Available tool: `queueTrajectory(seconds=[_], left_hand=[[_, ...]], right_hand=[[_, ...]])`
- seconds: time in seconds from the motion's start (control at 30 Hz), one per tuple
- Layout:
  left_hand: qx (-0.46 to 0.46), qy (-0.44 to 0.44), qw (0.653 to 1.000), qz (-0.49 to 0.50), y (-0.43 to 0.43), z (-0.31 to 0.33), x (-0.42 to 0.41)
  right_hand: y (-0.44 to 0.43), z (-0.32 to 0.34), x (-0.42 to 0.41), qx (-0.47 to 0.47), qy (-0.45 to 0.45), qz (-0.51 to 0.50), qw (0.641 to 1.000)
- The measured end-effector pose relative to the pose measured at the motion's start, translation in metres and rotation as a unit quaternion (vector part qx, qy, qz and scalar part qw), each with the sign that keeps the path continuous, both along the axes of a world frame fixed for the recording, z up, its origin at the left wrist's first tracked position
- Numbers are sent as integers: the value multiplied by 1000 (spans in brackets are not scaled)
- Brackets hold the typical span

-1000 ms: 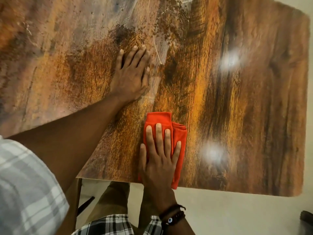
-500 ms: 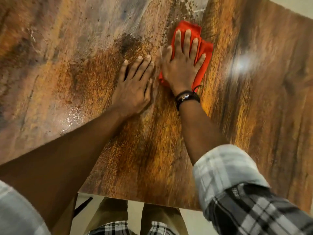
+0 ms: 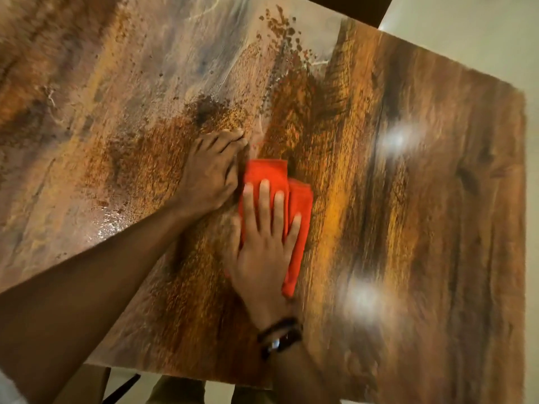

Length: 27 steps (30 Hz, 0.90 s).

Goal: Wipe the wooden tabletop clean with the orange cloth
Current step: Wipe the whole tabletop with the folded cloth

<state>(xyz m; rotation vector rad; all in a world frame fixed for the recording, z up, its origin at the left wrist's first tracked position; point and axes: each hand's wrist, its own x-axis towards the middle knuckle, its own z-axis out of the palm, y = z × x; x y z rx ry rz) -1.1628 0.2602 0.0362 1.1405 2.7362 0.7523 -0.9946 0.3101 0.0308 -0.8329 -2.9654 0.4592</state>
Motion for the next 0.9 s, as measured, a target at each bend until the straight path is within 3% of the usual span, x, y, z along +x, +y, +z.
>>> queueTrajectory(seconds=[0.17,0.4,0.7,0.9], left_hand=[[-38,23,999,12,44,10,-58],[-128,6,991,35,74,-11,-89],[-137,-2,990,34,77,-14,-90],[-128,-8,991,31,76,-11,-89]], right_hand=[[2,-8,9,33,-10,10,999],[112,-14,-119,46,16,-35,998],[281,-4,-310,-1,-4,-55,998],[294,3,-324,-3,-25,-43,999]])
